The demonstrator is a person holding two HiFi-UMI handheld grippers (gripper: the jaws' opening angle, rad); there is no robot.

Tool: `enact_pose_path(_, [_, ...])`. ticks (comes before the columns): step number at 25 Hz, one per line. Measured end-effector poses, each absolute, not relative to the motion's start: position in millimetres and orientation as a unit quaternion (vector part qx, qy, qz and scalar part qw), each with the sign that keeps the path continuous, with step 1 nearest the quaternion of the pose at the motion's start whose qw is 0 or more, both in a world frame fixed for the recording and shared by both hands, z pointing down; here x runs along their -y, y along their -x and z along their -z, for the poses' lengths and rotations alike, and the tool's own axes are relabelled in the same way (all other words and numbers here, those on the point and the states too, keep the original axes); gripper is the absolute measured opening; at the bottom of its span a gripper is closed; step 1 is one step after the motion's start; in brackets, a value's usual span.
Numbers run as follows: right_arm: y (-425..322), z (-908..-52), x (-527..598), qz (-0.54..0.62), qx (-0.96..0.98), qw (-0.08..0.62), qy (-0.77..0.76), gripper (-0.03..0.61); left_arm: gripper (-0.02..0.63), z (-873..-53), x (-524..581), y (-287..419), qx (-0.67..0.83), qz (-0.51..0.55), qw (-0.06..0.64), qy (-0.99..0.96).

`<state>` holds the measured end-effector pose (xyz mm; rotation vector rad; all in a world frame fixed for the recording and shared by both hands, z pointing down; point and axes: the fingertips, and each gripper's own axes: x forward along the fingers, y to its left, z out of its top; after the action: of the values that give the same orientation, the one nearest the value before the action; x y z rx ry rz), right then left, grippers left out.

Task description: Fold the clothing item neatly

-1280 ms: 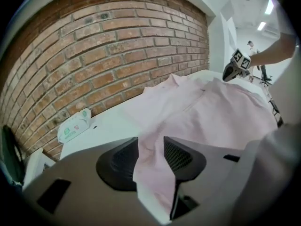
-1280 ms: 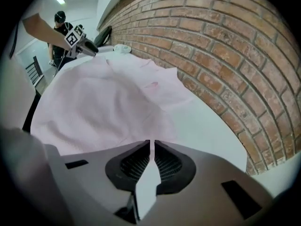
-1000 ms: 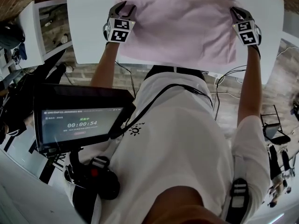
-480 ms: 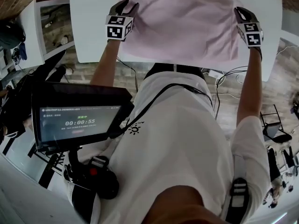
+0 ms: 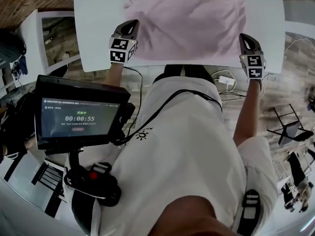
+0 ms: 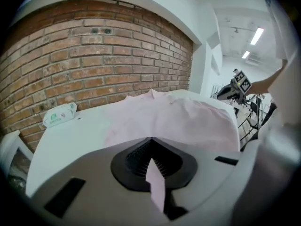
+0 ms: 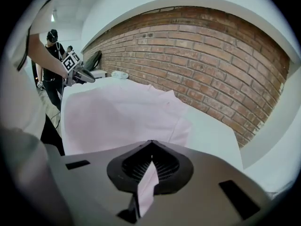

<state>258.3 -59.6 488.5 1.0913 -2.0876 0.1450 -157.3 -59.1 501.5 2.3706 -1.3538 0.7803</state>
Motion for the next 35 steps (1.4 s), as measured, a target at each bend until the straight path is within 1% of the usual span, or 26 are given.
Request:
enact_pose_path(3, [-275.4,-502.2,23.0,-0.085,0.812,0.383,-0.432,0.003,0.0,-510.2,21.3,159.9,0.475,-0.284,0.171,-0.815])
enact_pose_path(7, [-284.9,-508.7,-6.4,-0.085,0.815,0.385,-0.425,0.003,0.0,-522.3,-21.7,165.8,0.486,-0.323,0.158,-0.797])
enact_pose_path(18, [-241.5,-532.7,-13.0,0.005,0.837,0.46,-0.297,0.003,0.004,-558.3,-60.7,200.0,0.476,-0.41,0.141,-0.765])
enact_pose_path(20, [-242.9,-538.4,-16.3,0.026,0.838,0.47,-0.276,0.003,0.059,-568.7,-71.6,201.7,0.473,-0.434,0.132,-0.755])
enact_pose_path(22, [-256.4,-546.9,-25.2,0.052,0.833,0.484,-0.262,0.008,0.099,-573.9,-87.3,193.2,0.465,-0.465,0.115,-0.745])
enact_pose_path(25, [-284.0,-561.1,-37.7,0.092,0.82,0.512,-0.24,0.115,0.174,-578.5,-107.8,177.3,0.448,-0.518,0.077,-0.724])
enact_pose_path(26, [-289.4,-564.9,-38.5,0.103,0.814,0.522,-0.232,0.129,0.178,-579.2,-109.6,175.1,0.442,-0.534,0.064,-0.718])
enact_pose_path(28, [-293.3,-570.3,-35.9,0.124,0.804,0.539,-0.22,0.132,0.178,-578.2,-107.2,174.7,0.431,-0.556,0.041,-0.71])
enact_pose_path(31, [-290.2,-574.8,-28.9,0.148,0.791,0.556,-0.207,0.164,0.178,-577.0,-98.5,179.1,0.41,-0.585,-0.003,-0.7])
enact_pose_path(35, [-285.7,-581.0,-20.8,0.177,0.774,0.577,-0.192,0.166,0.176,-586.1,-84.2,186.1,0.375,-0.622,-0.06,-0.684])
